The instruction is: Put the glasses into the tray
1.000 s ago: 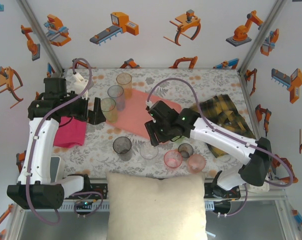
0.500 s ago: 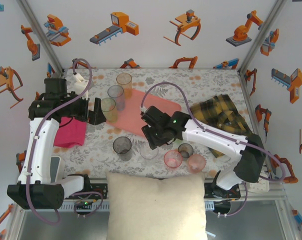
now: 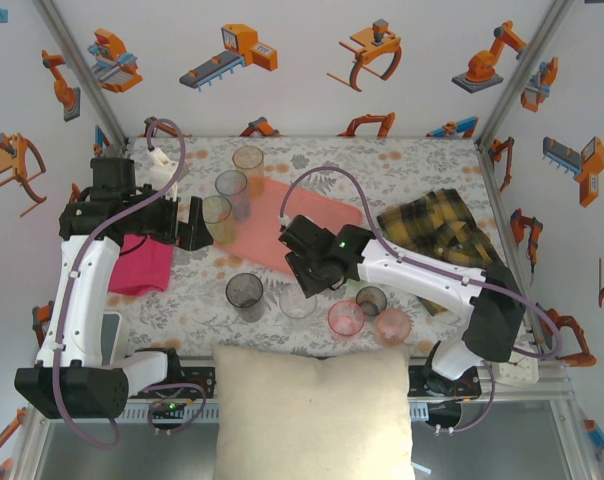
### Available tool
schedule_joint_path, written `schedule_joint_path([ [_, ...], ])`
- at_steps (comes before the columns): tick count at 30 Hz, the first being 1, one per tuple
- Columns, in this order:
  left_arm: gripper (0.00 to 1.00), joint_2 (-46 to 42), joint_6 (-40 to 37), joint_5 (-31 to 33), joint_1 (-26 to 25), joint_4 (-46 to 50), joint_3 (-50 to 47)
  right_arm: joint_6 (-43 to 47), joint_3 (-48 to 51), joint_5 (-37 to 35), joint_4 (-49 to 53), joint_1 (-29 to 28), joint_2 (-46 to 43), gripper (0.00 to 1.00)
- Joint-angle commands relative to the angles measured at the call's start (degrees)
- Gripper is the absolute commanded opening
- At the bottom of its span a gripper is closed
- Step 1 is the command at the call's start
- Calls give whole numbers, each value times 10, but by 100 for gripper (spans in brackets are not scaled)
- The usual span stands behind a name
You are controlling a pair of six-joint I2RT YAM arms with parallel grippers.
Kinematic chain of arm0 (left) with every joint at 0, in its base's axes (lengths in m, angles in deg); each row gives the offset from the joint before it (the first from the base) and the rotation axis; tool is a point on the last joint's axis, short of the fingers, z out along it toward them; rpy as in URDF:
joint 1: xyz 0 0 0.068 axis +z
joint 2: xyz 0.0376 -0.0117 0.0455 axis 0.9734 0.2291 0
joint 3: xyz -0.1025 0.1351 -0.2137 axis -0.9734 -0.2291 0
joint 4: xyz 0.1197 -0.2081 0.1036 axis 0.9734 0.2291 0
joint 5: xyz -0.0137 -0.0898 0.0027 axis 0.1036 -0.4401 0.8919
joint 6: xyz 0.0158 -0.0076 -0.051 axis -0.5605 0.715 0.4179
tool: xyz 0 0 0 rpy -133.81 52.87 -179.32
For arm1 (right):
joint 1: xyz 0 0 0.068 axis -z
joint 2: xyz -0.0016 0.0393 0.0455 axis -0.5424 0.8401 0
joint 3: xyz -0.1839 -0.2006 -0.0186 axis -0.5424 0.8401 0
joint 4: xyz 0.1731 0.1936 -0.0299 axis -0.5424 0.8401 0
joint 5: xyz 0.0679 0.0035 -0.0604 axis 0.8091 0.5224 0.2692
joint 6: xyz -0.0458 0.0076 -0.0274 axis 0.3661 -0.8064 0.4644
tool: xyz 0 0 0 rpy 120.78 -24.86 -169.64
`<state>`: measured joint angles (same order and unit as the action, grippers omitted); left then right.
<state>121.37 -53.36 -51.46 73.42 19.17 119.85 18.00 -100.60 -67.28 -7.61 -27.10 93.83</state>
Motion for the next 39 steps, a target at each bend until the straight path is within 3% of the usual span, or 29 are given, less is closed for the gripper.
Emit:
schedule_joint_path([
  [1,100,-10,6,-10,0,-4,-6,-4,5,-17,-6,-7,6,38],
  [15,100,-12,8,-11,-1,-5,-7,-4,15,-19,-13,-11,14,33],
  [30,100,-17,10,-10,1,-4,-8,7,17,-26,-9,-16,10,15],
  [39,100,-21,12,-12,3,-4,-6,14,1,-41,2,-15,-4,13],
])
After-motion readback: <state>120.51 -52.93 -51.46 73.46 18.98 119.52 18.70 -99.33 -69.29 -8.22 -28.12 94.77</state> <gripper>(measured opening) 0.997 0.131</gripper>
